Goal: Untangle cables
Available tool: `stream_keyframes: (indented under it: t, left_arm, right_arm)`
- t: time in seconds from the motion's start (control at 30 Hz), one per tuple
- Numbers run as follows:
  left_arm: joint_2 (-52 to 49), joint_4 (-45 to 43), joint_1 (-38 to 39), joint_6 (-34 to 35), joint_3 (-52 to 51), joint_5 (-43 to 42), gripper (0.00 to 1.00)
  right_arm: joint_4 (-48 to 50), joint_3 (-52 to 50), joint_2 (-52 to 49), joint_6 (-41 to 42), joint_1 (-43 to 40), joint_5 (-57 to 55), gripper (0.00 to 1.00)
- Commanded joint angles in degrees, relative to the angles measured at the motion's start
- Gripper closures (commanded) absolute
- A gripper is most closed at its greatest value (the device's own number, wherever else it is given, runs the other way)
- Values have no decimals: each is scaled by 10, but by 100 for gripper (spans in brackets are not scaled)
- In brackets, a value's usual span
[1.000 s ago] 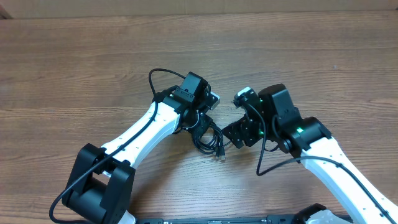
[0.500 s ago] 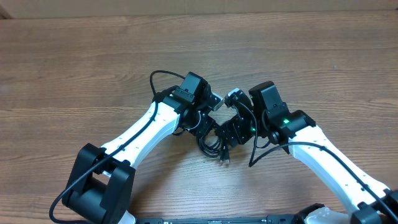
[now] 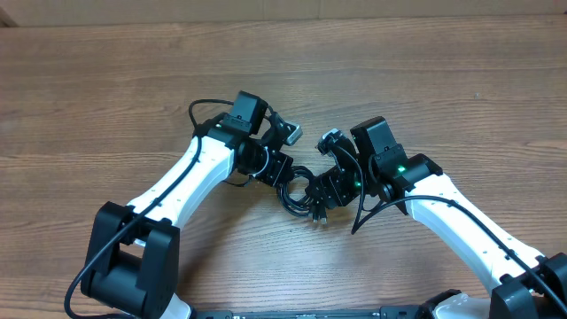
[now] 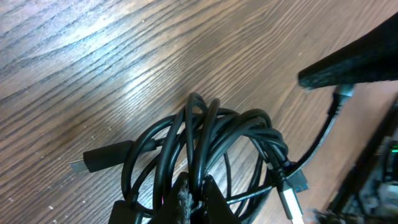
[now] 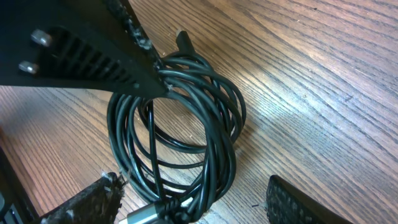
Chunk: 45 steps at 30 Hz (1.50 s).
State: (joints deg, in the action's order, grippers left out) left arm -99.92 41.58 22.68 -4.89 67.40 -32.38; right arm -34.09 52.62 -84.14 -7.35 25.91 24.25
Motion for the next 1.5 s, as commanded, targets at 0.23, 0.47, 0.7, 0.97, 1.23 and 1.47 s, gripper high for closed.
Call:
stream_keyframes:
  t: [0.23, 0.47, 0.7, 0.97, 1.23, 1.47]
  left_arm:
    - [9, -2, -4, -7, 10, -86, 96]
    - [9, -11, -7, -7, 10, -86, 96]
    - [9, -16, -12, -6, 10, -80, 96]
    - [9, -17, -32, 15, 10, -76, 96]
    - [9, -17, -33, 15, 10, -115, 96]
    - [9, -24, -33, 15, 10, -125, 96]
  right_arm:
    - [19, 13, -2, -2, 2, 9, 32]
    - [10, 13, -9, -2, 2, 9, 37]
    - [8, 10, -10, 6, 2, 9, 47]
    - [8, 10, -10, 15, 2, 9, 51]
    - [4, 10, -10, 15, 2, 9, 55]
    - [-1, 10, -10, 15, 2, 9, 65]
